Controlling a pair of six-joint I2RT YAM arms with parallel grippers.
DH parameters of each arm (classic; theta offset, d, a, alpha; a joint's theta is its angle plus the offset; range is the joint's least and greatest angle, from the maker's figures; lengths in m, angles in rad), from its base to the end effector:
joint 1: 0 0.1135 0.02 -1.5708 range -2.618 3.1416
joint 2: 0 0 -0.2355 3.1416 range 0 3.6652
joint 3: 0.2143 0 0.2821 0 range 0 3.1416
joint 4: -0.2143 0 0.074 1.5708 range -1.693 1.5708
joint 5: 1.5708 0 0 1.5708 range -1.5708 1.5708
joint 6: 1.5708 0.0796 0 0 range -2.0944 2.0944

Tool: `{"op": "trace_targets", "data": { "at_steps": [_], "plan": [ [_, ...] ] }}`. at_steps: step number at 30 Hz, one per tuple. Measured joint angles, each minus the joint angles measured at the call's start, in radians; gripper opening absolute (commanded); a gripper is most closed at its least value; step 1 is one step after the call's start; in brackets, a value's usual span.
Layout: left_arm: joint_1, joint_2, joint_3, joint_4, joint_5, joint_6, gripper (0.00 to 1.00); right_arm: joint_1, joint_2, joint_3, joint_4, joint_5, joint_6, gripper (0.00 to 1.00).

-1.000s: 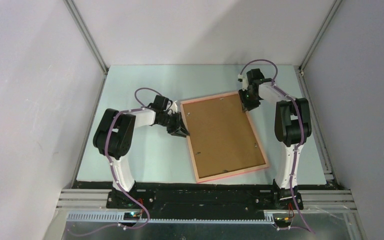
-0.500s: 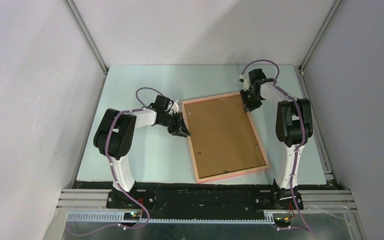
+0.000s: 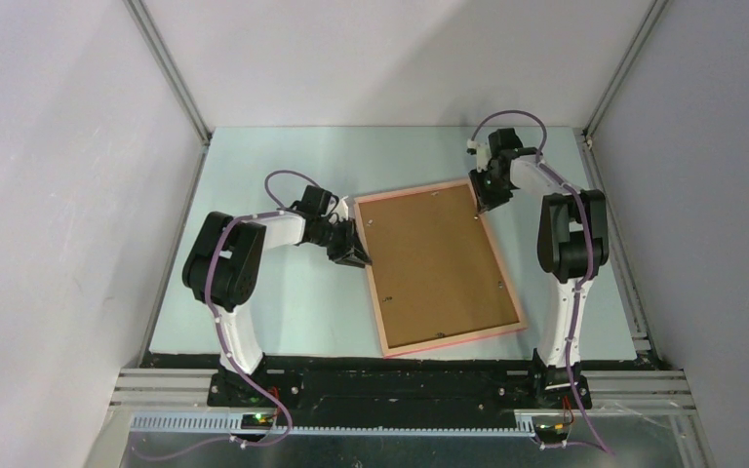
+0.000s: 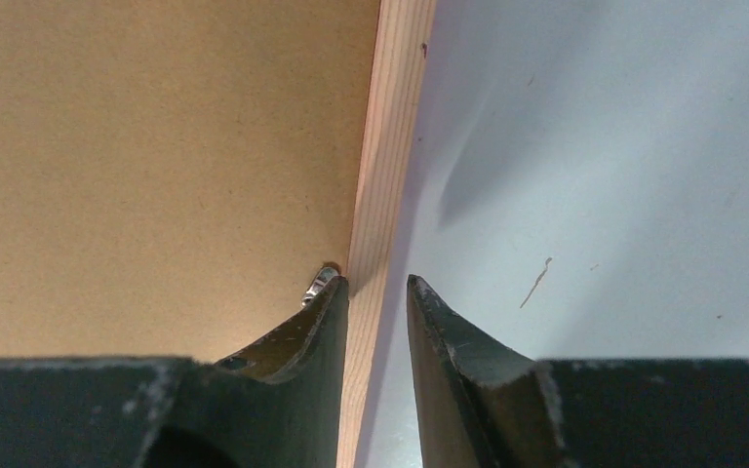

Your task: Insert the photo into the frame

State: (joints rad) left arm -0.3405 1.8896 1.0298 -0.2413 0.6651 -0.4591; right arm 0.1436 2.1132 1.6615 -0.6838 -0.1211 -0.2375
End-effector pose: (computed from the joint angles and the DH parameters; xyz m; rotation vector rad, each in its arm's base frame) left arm 0.3427 -0.1735 0.0456 0.0639 2.7598 -1.1315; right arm 0.4740 0.0782 0.1101 -0.5466 2.6426 0.1354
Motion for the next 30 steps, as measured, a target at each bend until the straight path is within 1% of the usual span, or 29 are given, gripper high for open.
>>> {"op": "trace_targets", "data": {
  "at_steps": [20,25,30],
  "plan": [
    [0.0,0.0,0.0,0.0,0.0,0.006,0.0,-0.002,0.008,-0.034,0.038,0.004,-0.004,0.31],
    [0.0,0.0,0.0,0.0,0.0,0.006,0.0,0.002,0.003,-0.044,0.05,0.01,-0.004,0.32],
    [0.0,0.0,0.0,0.0,0.0,0.006,0.0,0.013,0.002,-0.044,0.05,0.019,-0.011,0.36]
  ]
}}
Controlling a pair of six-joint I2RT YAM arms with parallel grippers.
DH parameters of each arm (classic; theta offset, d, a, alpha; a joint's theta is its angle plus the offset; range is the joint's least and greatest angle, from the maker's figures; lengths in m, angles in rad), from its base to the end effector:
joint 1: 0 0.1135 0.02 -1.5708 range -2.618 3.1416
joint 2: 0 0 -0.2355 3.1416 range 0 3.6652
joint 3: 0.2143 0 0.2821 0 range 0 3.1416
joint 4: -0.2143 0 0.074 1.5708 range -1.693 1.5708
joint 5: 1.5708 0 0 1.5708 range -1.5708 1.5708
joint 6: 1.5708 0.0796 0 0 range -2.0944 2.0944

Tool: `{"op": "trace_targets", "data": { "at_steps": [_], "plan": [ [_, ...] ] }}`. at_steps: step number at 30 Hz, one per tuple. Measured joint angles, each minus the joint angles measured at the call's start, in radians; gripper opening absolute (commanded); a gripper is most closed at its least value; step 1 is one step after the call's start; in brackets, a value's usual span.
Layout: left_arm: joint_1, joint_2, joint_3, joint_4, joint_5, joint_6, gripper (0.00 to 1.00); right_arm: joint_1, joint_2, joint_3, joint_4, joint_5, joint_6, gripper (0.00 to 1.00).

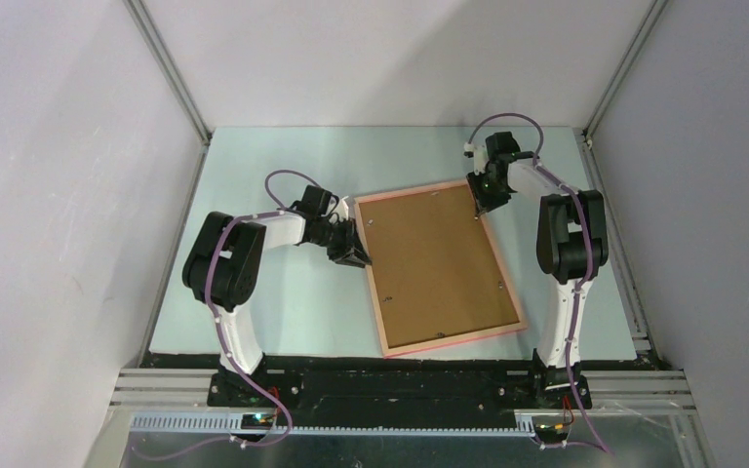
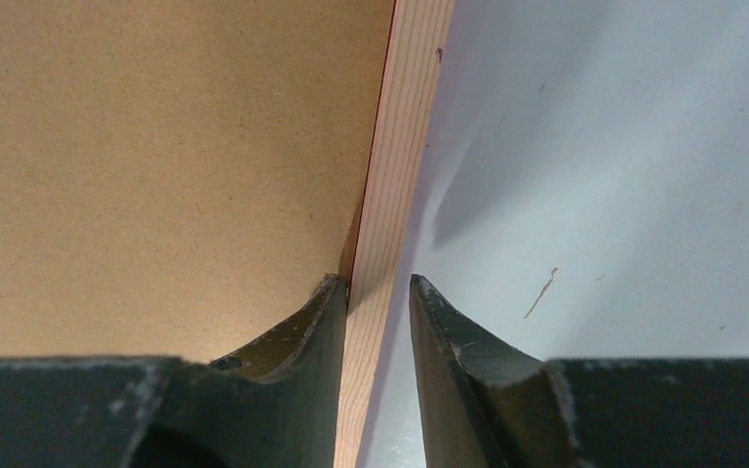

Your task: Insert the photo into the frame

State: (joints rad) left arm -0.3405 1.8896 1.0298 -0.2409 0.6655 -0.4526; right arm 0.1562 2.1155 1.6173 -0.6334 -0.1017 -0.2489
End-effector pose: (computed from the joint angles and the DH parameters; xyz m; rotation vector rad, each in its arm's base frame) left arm 0.3427 -0.1736 0.0456 0.0732 2.7571 -1.1305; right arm 0.4709 0.0823 0.0973 -0.5724 2.6351 0.1092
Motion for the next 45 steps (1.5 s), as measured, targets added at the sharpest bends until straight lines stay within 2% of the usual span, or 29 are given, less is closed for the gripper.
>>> {"op": "trace_targets", "data": {
  "at_steps": [7,14,29,38,42,45],
  "plan": [
    [0.0,0.0,0.0,0.0,0.0,0.0,0.0,0.008,0.006,0.014,-0.006,-0.008,-0.019,0.42],
    [0.0,0.0,0.0,0.0,0.0,0.001,0.0,0.02,0.02,0.04,-0.039,-0.015,-0.044,0.43],
    [0.0,0.0,0.0,0.0,0.0,0.001,0.0,-0.001,0.02,0.04,-0.064,-0.061,-0.031,0.42],
    [0.0,0.0,0.0,0.0,0.0,0.002,0.0,0.013,0.026,0.051,-0.074,-0.018,0.003,0.41],
    [0.0,0.0,0.0,0.0,0.0,0.002,0.0,0.016,0.048,0.089,-0.106,-0.002,0.031,0.39],
    [0.0,0.0,0.0,0.0,0.0,0.002,0.0,0.02,0.061,0.109,-0.124,0.017,0.049,0.34]
  ]
}}
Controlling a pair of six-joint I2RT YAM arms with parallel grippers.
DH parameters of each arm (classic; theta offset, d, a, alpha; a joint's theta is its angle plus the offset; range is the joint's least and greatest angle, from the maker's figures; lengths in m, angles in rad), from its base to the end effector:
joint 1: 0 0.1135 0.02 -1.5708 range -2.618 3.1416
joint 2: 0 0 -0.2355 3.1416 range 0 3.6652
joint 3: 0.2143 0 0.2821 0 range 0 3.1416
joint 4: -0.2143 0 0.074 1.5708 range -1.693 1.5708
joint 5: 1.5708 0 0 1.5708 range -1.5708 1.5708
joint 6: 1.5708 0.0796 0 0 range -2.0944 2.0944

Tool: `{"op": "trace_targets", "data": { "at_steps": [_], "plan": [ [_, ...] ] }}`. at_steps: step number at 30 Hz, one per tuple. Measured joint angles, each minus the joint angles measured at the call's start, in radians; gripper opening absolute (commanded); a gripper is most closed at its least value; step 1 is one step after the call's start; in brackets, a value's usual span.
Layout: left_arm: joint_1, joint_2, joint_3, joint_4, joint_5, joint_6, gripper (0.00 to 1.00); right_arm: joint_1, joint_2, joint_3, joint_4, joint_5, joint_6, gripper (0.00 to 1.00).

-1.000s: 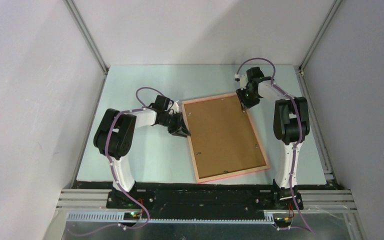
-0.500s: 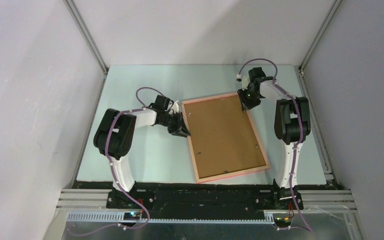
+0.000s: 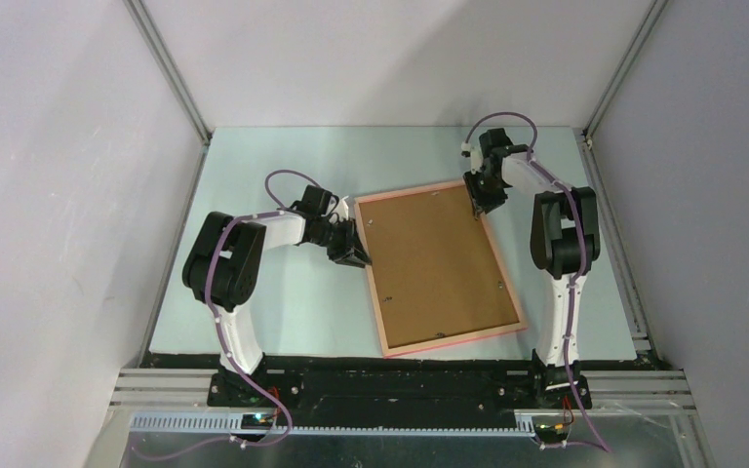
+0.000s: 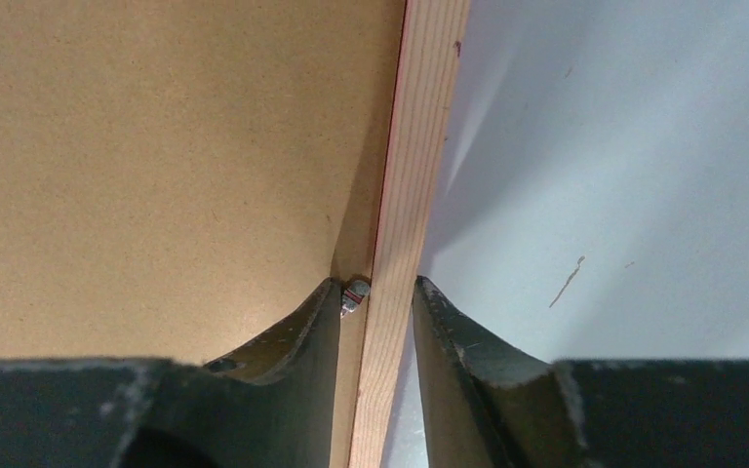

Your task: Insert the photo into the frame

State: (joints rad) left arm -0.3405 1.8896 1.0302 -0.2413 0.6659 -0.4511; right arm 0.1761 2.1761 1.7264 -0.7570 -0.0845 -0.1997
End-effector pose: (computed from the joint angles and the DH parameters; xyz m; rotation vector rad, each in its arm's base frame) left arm 0.3428 -0.1736 0.0457 0.0754 2.7565 -1.1306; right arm 0.4743 0.0912 0.0981 -0.5395 2.7217 0.1112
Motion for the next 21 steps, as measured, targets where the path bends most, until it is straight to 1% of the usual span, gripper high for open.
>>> {"op": "trace_targets", "data": {
  "at_steps": [7,14,15,21],
  "plan": [
    [0.0,0.0,0.0,0.0,0.0,0.0,0.0,0.002,0.006,0.013,-0.009,0.027,0.035,0.21],
    [0.0,0.0,0.0,0.0,0.0,0.0,0.0,0.001,0.006,0.013,-0.009,0.024,0.042,0.13],
    [0.0,0.0,0.0,0.0,0.0,0.0,0.0,0.0,0.006,0.013,-0.009,0.023,0.042,0.1],
    [0.0,0.0,0.0,0.0,0.0,0.0,0.0,-0.005,0.006,0.013,-0.01,0.02,0.04,0.01]
  ]
}}
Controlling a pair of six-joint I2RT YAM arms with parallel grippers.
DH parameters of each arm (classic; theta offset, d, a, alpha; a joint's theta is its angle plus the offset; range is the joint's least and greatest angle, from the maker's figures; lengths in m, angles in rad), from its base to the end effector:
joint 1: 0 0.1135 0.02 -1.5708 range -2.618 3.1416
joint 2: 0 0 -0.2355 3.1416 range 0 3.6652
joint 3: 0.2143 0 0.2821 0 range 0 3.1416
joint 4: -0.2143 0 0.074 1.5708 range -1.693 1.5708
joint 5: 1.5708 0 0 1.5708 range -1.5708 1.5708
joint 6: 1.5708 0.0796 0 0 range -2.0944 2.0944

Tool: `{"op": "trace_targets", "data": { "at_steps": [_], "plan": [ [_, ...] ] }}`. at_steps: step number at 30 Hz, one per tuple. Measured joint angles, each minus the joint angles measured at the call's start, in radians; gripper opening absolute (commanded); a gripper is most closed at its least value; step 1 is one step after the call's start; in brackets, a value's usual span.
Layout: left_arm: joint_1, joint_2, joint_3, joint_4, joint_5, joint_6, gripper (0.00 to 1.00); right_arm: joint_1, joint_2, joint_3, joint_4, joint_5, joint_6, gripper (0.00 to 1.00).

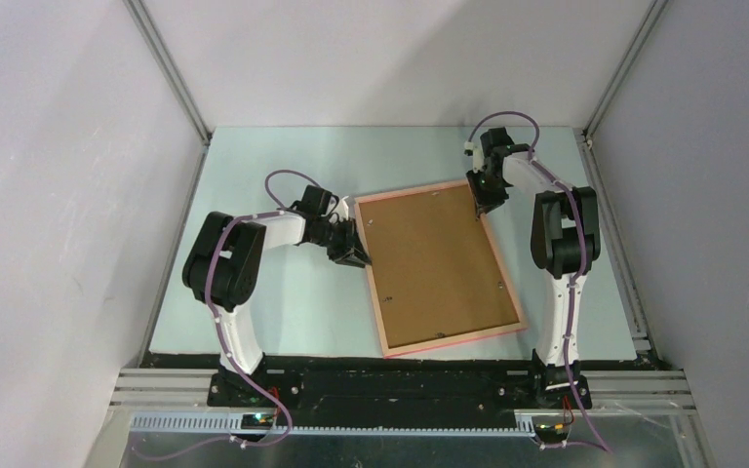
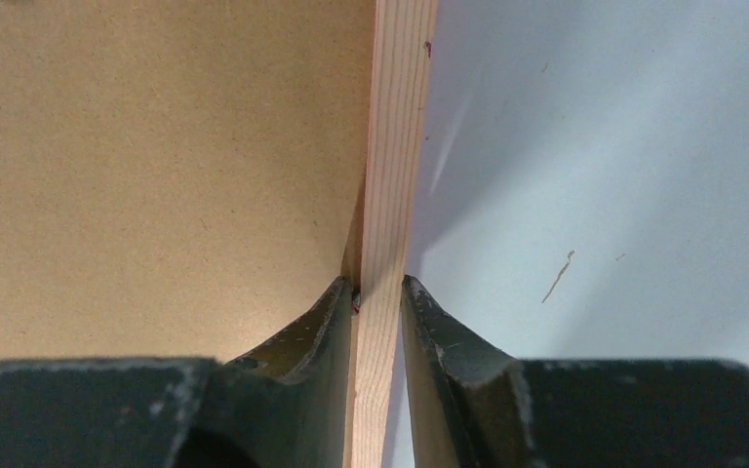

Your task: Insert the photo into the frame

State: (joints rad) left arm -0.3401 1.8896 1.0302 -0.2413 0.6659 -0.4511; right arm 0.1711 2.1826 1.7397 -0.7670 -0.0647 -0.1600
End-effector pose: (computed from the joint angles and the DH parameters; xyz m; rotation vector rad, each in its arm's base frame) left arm 0.3429 -0.1735 0.0457 0.0748 2.7564 -1.1305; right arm 0.4763 0.0875 0.0988 -0.4742 2.7389 0.0928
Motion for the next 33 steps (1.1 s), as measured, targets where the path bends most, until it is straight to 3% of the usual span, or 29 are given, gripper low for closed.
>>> {"op": "trace_targets", "data": {
  "at_steps": [8,15,20,25,33],
  "plan": [
    [0.0,0.0,0.0,0.0,0.0,0.0,0.0,-0.001,0.0,0.002,-0.002,0.017,0.022,0.01],
    [0.0,0.0,0.0,0.0,0.0,0.0,0.0,-0.007,0.0,0.002,-0.001,-0.003,0.029,0.42],
    [0.0,0.0,0.0,0.0,0.0,0.003,0.0,-0.019,0.0,0.0,-0.016,-0.067,0.037,0.54],
    [0.001,0.001,0.006,-0.008,-0.001,0.012,0.0,-0.038,-0.019,-0.03,-0.017,-0.137,0.036,0.58],
    [0.014,0.011,0.024,-0.031,0.008,0.035,0.0,-0.073,-0.193,-0.224,0.003,-0.217,-0.021,0.66]
  ]
}}
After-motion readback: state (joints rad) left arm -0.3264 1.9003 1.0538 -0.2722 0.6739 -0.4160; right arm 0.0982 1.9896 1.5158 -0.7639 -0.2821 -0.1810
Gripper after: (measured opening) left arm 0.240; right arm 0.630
